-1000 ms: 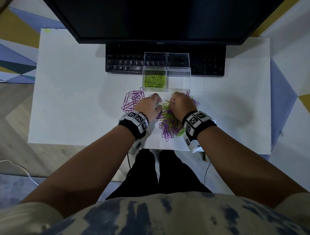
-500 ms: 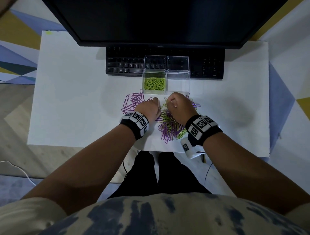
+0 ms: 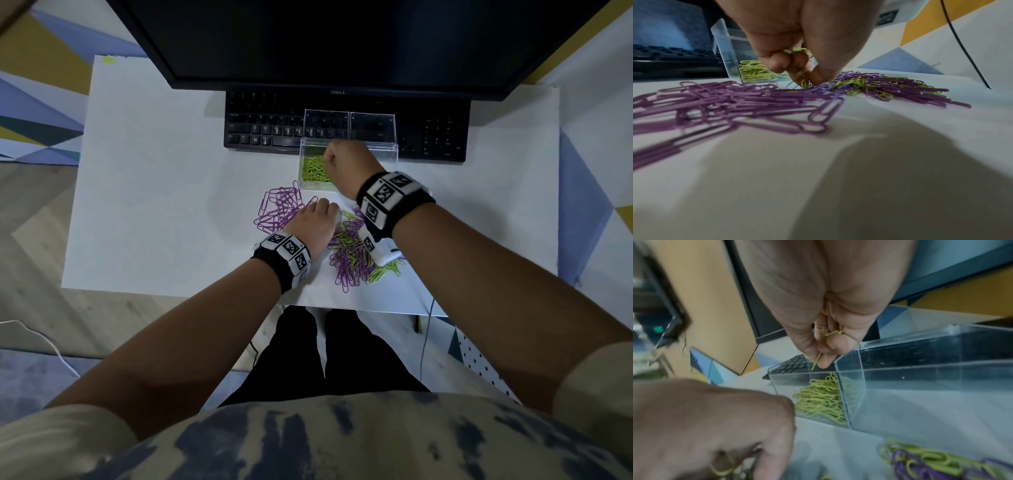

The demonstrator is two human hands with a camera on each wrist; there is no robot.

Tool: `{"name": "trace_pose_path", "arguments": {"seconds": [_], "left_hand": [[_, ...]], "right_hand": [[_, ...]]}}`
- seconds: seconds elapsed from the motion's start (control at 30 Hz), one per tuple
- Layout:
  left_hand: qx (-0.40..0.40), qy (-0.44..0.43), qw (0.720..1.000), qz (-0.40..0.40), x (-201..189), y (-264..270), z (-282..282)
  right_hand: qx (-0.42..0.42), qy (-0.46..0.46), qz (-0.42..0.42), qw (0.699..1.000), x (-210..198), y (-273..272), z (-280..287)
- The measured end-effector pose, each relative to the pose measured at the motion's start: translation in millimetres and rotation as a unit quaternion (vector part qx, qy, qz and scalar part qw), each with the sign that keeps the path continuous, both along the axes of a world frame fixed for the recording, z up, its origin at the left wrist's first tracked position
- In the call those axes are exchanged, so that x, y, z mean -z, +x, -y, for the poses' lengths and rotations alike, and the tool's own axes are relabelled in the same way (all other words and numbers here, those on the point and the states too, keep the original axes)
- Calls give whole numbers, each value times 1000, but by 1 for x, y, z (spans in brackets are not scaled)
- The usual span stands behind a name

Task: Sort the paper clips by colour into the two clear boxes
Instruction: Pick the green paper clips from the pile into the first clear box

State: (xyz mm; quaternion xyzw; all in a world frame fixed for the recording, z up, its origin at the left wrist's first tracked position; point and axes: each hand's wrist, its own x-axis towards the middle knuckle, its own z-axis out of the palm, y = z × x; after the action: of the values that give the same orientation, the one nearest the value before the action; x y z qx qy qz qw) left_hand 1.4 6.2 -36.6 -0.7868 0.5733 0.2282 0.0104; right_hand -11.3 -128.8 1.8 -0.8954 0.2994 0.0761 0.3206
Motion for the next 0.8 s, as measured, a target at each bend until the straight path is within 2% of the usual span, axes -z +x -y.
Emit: {"name": "trace_pose_path", "arguments": {"seconds": [0.07,0.2,0.3,0.37,0.43,0.53,0.6,0.67,0.73,0.8], "left_hand": [[-1,13,1000,-6,-2,1,1],[-61,-14,994,-86,-1,10,-1],[-138,-78,975,-158,-4,18,-3],[-213,-129,949,-193,-15,24,-1],[-271,-175,921,-219,-31,32,3],[-312,-231,880,-273,-50,45,18],[-322,-234,869,-294,-57,54,33],[-308,-211,887,-272,-58,62,47],[-264,-177,922,-222,-57,68,58],[-204,-130,956,-164,-52,70,64]], "right_hand": [[-30,-37,-18,999,4,8,-1],[-46,-23,-8,999,1,4,1],[13,20,70,997,-10,-12,4],[79,56,142,985,-17,-31,2],[130,104,162,973,-19,-52,-3],[105,113,68,986,-5,-75,-14],[67,94,0,993,12,-79,-22],[91,95,-42,990,26,-77,-28],[123,82,-58,987,36,-75,-33],[102,47,-68,991,39,-73,-38]]}}
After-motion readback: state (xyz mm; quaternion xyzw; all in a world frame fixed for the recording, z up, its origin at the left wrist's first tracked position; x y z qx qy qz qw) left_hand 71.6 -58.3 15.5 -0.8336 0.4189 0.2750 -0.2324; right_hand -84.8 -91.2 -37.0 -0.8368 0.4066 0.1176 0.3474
